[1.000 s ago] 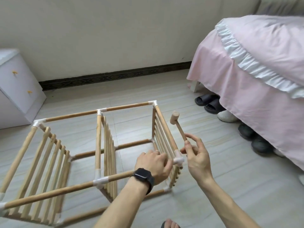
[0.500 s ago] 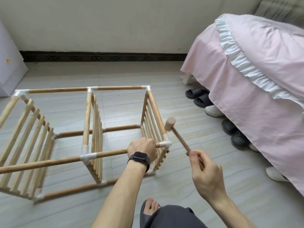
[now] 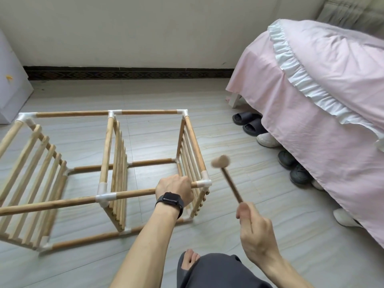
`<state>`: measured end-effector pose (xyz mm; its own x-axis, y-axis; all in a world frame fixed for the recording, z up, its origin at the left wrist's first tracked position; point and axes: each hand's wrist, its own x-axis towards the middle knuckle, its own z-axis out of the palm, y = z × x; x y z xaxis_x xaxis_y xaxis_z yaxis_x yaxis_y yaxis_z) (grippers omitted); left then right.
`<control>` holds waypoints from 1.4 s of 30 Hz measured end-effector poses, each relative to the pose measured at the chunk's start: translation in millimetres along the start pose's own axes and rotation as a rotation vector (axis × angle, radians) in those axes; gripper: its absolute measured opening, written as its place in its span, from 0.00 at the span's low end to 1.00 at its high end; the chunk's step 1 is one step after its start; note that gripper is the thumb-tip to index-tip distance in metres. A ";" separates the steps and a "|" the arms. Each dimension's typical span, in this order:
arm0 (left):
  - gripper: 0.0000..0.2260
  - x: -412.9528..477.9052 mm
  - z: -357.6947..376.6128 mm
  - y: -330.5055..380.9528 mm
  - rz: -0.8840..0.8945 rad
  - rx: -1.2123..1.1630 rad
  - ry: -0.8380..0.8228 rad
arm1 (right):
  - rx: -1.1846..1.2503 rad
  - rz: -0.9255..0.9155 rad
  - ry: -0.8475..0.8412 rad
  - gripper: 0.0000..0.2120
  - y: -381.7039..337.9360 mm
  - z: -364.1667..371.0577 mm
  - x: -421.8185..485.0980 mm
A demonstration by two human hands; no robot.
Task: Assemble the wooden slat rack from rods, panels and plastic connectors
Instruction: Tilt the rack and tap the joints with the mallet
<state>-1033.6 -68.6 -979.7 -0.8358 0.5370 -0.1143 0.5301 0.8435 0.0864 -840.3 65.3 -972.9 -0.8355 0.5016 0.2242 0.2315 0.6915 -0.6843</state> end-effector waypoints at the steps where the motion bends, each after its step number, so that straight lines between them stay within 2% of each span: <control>1: 0.08 -0.4 -0.4 -1.1 -0.004 0.003 0.000 | 0.023 -0.010 0.036 0.23 -0.8 1.1 -0.6; 5: 0.08 -3.1 -1.0 -2.8 -0.013 0.010 -0.004 | -0.083 0.109 -0.199 0.26 -2.6 1.1 1.0; 8: 0.08 -4.5 -5.5 -3.0 -0.044 -0.016 -0.067 | 0.038 0.067 -0.066 0.25 -7.5 -4.5 3.6; 10: 0.06 -3.2 -11.7 -6.5 -0.052 -0.143 -0.284 | 0.070 0.101 -0.047 0.24 -11.8 -2.1 12.5; 13: 0.11 -0.5 -30.5 -22.3 -0.047 -0.560 -0.822 | 0.078 0.191 -0.119 0.18 -19.2 10.0 41.4; 14: 0.12 0.2 -38.4 -31.3 -0.041 -0.670 -0.907 | 0.103 0.206 -0.127 0.15 -22.7 15.2 52.3; 15: 0.11 2.7 -43.9 -41.8 -0.035 -0.741 -0.865 | 0.130 0.213 -0.118 0.13 -26.5 20.6 63.4; 16: 0.09 7.4 -47.8 -53.0 -0.047 -0.769 -0.701 | 0.144 0.207 -0.103 0.11 -31.1 25.5 74.6; 17: 0.09 12.0 -51.1 -65.6 -0.088 -0.723 -0.467 | 0.145 0.189 -0.090 0.11 -35.9 29.6 86.1; 19: 0.14 19.2 -52.3 -92.6 -0.184 -0.341 0.022 | 0.113 0.150 -0.080 0.11 -45.1 36.1 110.3; 20: 0.19 17.6 -49.4 -107.1 -0.228 -0.144 0.152 | 0.078 0.132 -0.093 0.12 -47.5 38.7 122.3; 21: 0.23 14.6 -43.7 -121.2 -0.266 -0.020 0.179 | 0.036 0.119 -0.112 0.12 -48.0 41.0 133.9; 25: 0.39 0.5 -11.7 -153.0 -0.354 0.184 0.010 | -0.200 0.095 -0.161 0.17 -45.9 49.7 174.1; 28: 0.35 3.4 -7.8 -153.5 -0.320 0.256 0.053 | -0.321 0.077 -0.172 0.19 -50.6 48.9 198.3; 30: 0.35 4.8 -8.5 -153.5 -0.326 0.260 0.057 | -0.219 0.010 -0.075 0.18 -55.5 46.2 209.1; 32: 0.37 4.7 -5.4 -154.9 -0.335 0.296 0.049 | -0.016 -0.089 0.115 0.16 -60.4 47.8 210.5; 33: 0.38 4.9 -3.7 -155.5 -0.336 0.312 0.047 | -0.004 -0.098 0.153 0.15 -60.7 50.2 209.8; 34: 0.39 4.9 -2.8 -156.4 -0.335 0.318 0.046 | -0.048 -0.083 0.132 0.15 -59.9 53.9 210.0; 37: 0.40 6.4 -0.7 -157.8 -0.324 0.298 0.052 | -0.389 0.132 -0.184 0.19 -50.4 61.3 212.7; 38: 0.39 6.8 -0.4 -158.5 -0.320 0.295 0.049 | -0.403 0.118 -0.179 0.20 -48.3 62.0 214.1; 41: 0.40 8.4 0.9 -159.4 -0.320 0.290 0.041 | -0.093 -0.034 0.180 0.17 -53.2 64.0 209.4; 42: 0.40 7.8 1.0 -159.5 -0.319 0.288 0.037 | -0.090 -0.033 0.194 0.17 -53.8 64.3 210.0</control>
<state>-1124.5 -198.9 -995.3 -0.9661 0.2522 -0.0544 0.2579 0.9389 -0.2280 -1060.3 100.0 -933.6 -0.7338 0.5628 0.3805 0.2564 0.7481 -0.6120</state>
